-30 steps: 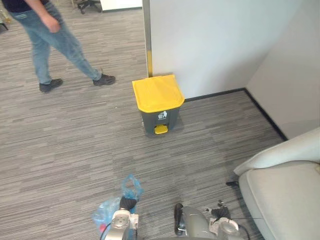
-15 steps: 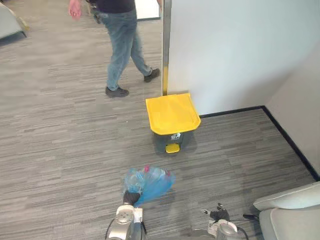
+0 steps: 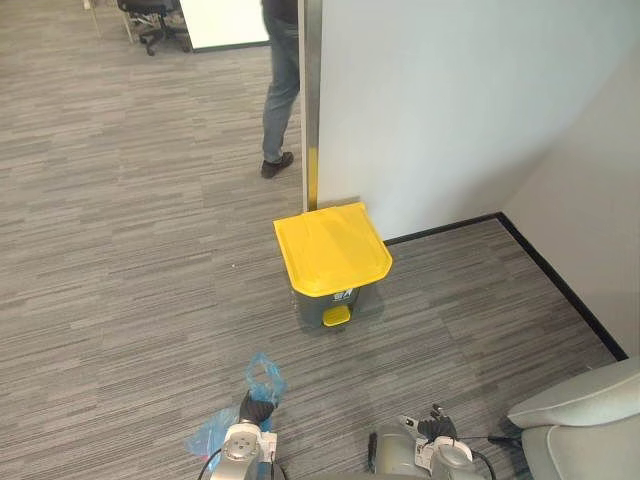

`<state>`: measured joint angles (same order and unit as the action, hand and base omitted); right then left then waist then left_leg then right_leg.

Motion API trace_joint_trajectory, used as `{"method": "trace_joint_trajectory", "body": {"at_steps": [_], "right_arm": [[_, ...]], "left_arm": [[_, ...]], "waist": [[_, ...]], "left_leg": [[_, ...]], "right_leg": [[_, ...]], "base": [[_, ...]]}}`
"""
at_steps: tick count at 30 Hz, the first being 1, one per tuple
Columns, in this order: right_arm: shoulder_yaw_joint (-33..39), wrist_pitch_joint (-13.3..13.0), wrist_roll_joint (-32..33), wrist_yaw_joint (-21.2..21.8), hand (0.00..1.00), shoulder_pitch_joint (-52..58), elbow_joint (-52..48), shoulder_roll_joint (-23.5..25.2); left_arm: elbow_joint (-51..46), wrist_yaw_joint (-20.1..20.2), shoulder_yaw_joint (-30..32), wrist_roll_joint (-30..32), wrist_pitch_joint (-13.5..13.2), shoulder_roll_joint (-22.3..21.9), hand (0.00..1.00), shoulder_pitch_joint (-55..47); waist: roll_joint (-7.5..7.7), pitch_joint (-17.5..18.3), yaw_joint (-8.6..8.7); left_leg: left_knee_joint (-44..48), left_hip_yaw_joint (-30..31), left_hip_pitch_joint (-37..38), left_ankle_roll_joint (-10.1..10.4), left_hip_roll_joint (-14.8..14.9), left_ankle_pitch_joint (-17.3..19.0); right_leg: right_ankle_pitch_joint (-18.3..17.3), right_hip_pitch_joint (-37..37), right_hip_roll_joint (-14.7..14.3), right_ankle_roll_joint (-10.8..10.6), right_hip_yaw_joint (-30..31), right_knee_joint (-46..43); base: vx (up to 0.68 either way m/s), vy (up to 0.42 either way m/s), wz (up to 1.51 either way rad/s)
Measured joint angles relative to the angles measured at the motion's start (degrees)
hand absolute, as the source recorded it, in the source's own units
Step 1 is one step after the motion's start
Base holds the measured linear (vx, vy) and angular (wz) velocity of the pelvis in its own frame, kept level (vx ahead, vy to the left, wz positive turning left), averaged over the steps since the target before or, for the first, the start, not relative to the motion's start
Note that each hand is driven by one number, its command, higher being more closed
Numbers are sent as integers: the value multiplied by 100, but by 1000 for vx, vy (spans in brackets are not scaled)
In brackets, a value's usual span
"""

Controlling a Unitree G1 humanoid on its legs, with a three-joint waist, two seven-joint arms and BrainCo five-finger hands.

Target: Gather rubbish on tea table into small bin, then transfer packed bag to large trash can.

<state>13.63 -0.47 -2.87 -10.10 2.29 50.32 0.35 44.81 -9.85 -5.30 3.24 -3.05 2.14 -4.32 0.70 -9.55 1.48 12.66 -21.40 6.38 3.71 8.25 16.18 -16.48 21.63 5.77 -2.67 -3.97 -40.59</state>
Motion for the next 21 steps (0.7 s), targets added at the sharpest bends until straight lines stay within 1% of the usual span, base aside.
{"method": "trace_joint_trajectory", "body": {"at_steps": [1,2,3,4,5,6,7,8,9,10,11,12,13,14,15,16,17,18,19,20,21], "right_arm": [[-68,10,-26,-2,0,32,20,13],[-32,7,-57,13,0,-5,85,1],[-28,20,-149,-4,0,-79,62,-141],[-20,24,-158,-5,0,-120,57,-150],[-23,53,-153,0,0,-102,119,-134],[11,53,-124,2,0,-92,118,-119],[23,88,-142,-3,0,-80,121,-95],[18,90,-145,2,0,-46,110,-75],[-23,89,-147,-1,0,47,55,-42],[-95,82,-143,1,0,111,12,-46],[-104,80,-144,1,0,118,9,-45],[-108,85,-133,0,0,109,7,-1],[-101,90,-126,-1,0,132,6,-5],[-81,90,-106,-1,0,136,7,-3],[-69,95,-102,0,0,119,11,2],[-37,95,-98,0,0,112,29,15],[-18,94,-102,-3,0,125,107,-2],[-17,92,-102,-2,0,118,142,-35],[54,84,-102,-1,0,92,216,-79],[130,90,-99,11,0,66,274,-11],[156,85,-100,9,0,77,288,20]], "left_arm": [[21,0,-6,0,-10,40,100,28],[165,2,7,0,-20,17,100,142],[181,7,71,1,-40,-129,100,171],[187,4,185,1,-55,-194,100,176],[188,1,204,4,-51,-228,100,224],[187,1,204,4,-51,-233,100,239],[186,5,204,6,-51,-253,100,268],[185,7,205,7,-49,-266,100,270],[146,8,210,9,-48,-304,100,262],[57,9,216,9,-46,-323,100,138],[42,13,217,8,-46,-319,100,104],[39,24,218,8,-39,-334,100,37],[36,26,220,8,-39,-350,100,23],[36,50,251,8,-39,-387,100,19],[31,65,270,8,-39,-404,100,35],[22,118,277,9,-48,-405,100,51],[27,125,275,9,-51,-408,100,61],[36,126,259,8,-51,-409,100,61],[91,125,232,12,-52,-382,100,93],[175,124,196,13,-49,-273,100,137],[192,125,195,15,-50,-217,100,128]], "waist": [[124,58,12],[94,-8,44],[-132,20,-50],[-150,1,-46],[-180,16,-33],[-189,17,-24],[-225,-4,45],[-221,-6,80],[-200,2,83],[-191,33,21],[-176,50,1],[-135,79,-43],[-151,91,-52],[-167,102,-69],[-158,96,-79],[-128,88,-84],[-120,110,-88],[-177,140,-86],[-272,197,-94],[-146,230,-79],[-94,250,-61]], "left_leg": [[-81,126,134,144,-117,1],[-107,361,258,274,-123,62],[-192,606,244,176,-27,-39],[-204,686,254,173,-55,-166],[-183,793,312,241,-32,-330],[-138,800,317,285,-4,-357],[274,812,278,318,147,-376],[618,799,227,334,239,-387],[1421,739,-26,391,415,-509],[2282,663,-369,402,626,-834],[2502,631,-457,409,672,-969],[3111,490,-722,250,857,-1024],[3127,428,-743,206,892,-853],[3033,203,-856,194,928,-430],[2879,118,-900,174,901,-264],[2410,106,-992,173,762,-103],[1472,175,-1017,156,535,-189],[792,215,-990,122,429,-524],[267,308,-914,265,360,-853],[18,246,-784,210,168,-905],[-70,215,-735,199,105,-912]], "right_leg": [[607,-42,-134,-11,45,1126],[1013,-175,-184,262,48,1240],[956,-241,-290,339,-3,1300],[833,-245,-274,350,-11,1220],[663,-343,-244,373,-114,1150],[623,-408,-235,384,-166,1163],[562,-757,-235,424,-386,1342],[554,-967,-240,428,-499,1482],[551,-1321,-260,424,-605,1710],[522,-1626,-287,398,-618,1973],[515,-1706,-287,390,-613,2059],[529,-1929,-276,388,-576,2332],[540,-1964,-272,396,-546,2378],[560,-2047,-243,381,-510,2485],[577,-2098,-202,354,-493,2538],[620,-2185,-113,287,-464,2611],[656,-2183,-32,226,-369,2617],[683,-2181,-48,168,-323,2646],[654,-2182,-114,-2,-209,2711],[761,-2206,-11,-135,-47,2847],[785,-2200,39,-159,-6,2913]], "base": [[405,-151,45],[483,-149,25],[390,-104,9],[393,-143,8],[310,-138,29],[347,-152,56],[210,-82,57],[230,-91,69],[194,-72,40],[183,-51,21],[206,15,5],[177,52,-1],[213,85,-5],[146,77,-13],[186,118,-15],[174,161,-20],[161,191,-26],[151,249,-39],[155,238,-34],[148,232,-27],[118,189,-19]]}}
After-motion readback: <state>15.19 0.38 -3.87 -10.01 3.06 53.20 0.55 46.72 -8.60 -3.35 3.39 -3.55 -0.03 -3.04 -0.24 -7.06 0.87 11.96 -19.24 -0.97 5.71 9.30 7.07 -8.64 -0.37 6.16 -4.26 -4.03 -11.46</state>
